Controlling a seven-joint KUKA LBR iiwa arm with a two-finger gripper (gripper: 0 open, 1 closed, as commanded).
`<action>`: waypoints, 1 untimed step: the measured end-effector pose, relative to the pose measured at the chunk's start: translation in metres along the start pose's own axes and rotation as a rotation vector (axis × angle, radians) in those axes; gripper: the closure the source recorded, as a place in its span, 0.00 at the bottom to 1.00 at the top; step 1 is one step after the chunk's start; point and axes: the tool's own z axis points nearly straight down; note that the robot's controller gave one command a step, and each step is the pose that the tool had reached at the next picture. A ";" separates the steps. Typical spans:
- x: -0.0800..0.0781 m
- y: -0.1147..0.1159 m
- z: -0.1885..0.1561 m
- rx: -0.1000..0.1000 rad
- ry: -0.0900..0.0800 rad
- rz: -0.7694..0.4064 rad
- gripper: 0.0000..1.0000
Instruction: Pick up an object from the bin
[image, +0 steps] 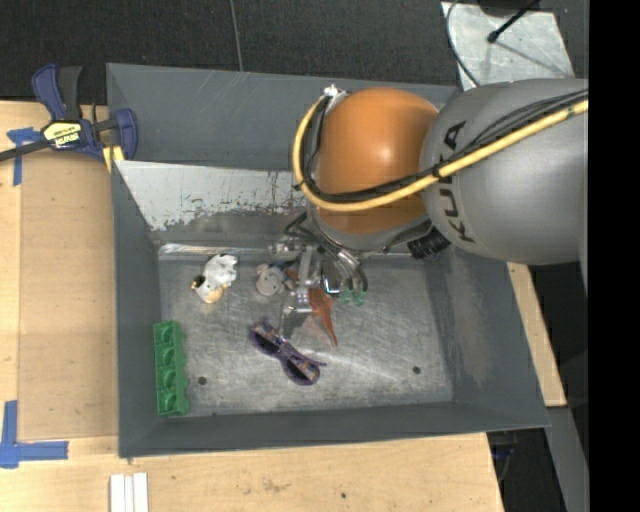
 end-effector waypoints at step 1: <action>-0.002 -0.001 -0.004 -0.001 -0.008 0.002 0.00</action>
Offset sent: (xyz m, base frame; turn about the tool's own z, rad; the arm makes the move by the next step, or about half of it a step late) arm -0.0367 -0.0398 -0.1305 0.4160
